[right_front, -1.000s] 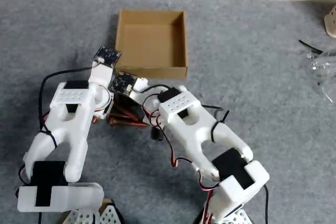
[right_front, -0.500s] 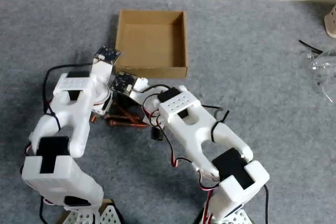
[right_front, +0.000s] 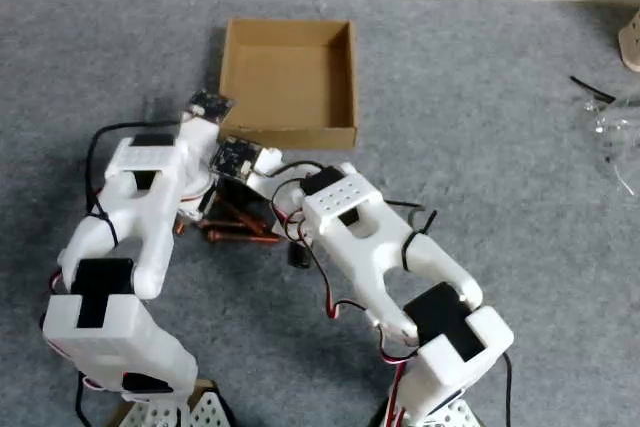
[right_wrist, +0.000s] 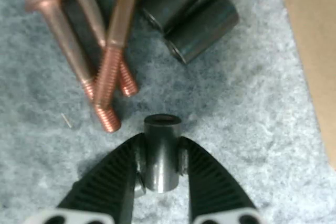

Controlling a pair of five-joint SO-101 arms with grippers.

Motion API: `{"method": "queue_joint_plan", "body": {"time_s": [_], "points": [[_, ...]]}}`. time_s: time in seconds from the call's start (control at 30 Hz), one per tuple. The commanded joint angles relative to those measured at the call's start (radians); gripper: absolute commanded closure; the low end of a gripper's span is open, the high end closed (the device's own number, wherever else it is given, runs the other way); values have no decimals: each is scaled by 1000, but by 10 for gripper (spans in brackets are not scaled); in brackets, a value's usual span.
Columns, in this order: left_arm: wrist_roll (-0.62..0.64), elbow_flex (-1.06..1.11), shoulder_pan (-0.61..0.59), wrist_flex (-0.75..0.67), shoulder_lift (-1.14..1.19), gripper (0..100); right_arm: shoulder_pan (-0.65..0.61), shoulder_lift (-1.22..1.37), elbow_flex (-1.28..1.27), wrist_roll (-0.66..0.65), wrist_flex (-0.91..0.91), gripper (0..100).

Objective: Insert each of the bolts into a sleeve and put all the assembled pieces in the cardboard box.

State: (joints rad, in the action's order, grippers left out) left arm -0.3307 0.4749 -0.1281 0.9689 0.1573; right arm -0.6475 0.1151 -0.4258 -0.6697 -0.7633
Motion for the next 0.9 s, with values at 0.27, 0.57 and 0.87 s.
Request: {"method": "queue_joint_plan", "body": {"time_s": [0.27,0.57,0.87], "points": [[-21,19,36,-3,-19,995,13,-71,16,-6,30,994],[9,27,36,49,-429,995,13,-81,13,5,30,994],[9,27,33,230,-878,995,45,-294,-58,150,33,994]]}}
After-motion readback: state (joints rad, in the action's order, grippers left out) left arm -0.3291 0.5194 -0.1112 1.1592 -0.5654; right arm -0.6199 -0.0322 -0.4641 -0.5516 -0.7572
